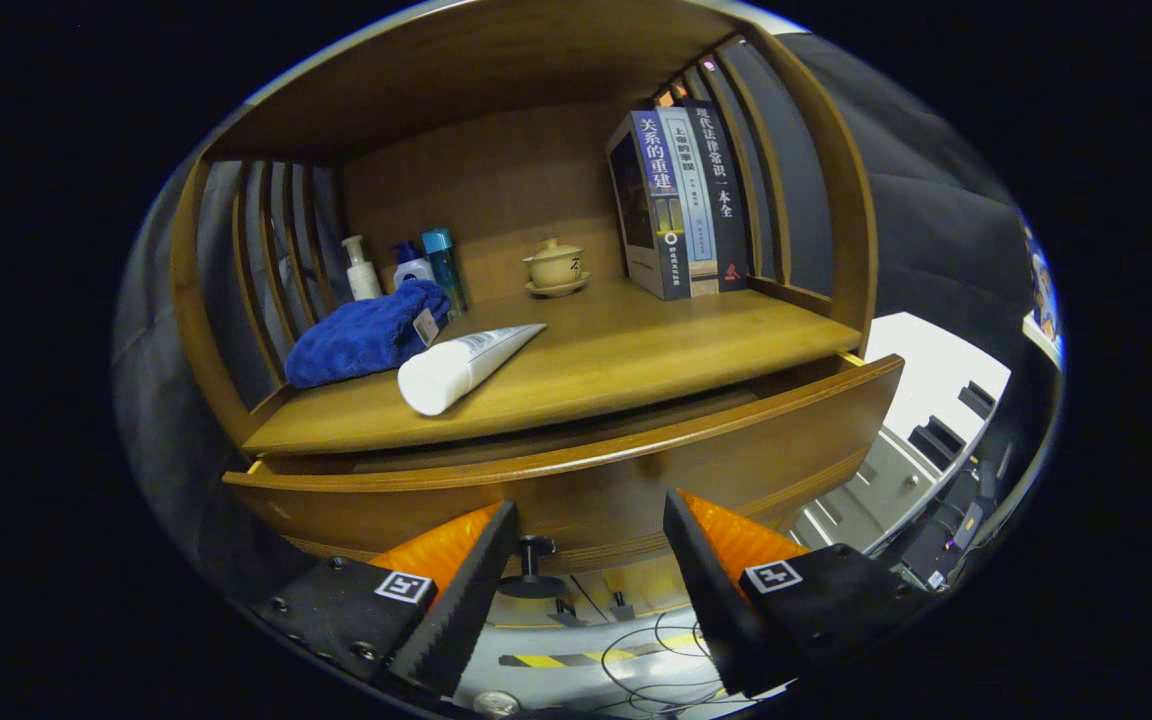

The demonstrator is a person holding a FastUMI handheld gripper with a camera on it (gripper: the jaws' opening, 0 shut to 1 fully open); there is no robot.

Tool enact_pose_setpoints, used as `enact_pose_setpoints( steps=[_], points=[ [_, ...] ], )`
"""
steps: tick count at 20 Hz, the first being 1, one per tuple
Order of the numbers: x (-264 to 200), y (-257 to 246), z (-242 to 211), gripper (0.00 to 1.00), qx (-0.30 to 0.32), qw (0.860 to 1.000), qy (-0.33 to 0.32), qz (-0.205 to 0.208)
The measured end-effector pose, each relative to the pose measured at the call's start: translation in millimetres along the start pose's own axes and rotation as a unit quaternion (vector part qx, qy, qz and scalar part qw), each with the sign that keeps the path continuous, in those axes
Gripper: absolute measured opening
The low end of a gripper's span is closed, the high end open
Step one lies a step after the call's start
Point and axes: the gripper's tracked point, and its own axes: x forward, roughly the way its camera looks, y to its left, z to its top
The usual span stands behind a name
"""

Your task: Pull open the drawer, take out the items inside it, and place them on the countertop above the cabinet.

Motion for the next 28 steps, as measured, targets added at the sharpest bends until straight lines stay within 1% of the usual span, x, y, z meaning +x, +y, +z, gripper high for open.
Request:
enact_pose_setpoints(
  steps=[2, 4, 7, 9, 13, 15, 18, 20, 24, 28],
  points=[
    [12.6, 2.3, 6.7, 0.98, -0.007, 1.000, -0.001, -0.003],
    [19.7, 6.7, 4.6, 0.98, -0.004, 1.000, 0.004, 0.003],
    [12.7, 1.8, 3.3, 0.98, 0.018, 1.000, 0.004, -0.003],
    [-1.9, 5.1, 17.5, 0.98, 0.029, 1.000, -0.006, 0.005],
    [-58.9, 3.2, 61.2, 0.98, 0.029, 0.998, -0.058, 0.010],
    [-93.3, 3.4, 89.9, 0.98, 0.029, 0.995, -0.090, 0.013],
    [-143.0, 9.1, 132.7, 0.98, -0.002, 0.990, -0.138, 0.014],
    [-174.3, 15.9, 151.6, 0.98, -0.029, 0.984, -0.175, 0.012],
    [-217.8, 32.6, 172.1, 0.98, -0.060, 0.974, -0.215, 0.026],
    [-236.4, 38.8, 182.7, 0.98, -0.073, 0.968, -0.237, 0.030]
  ],
)
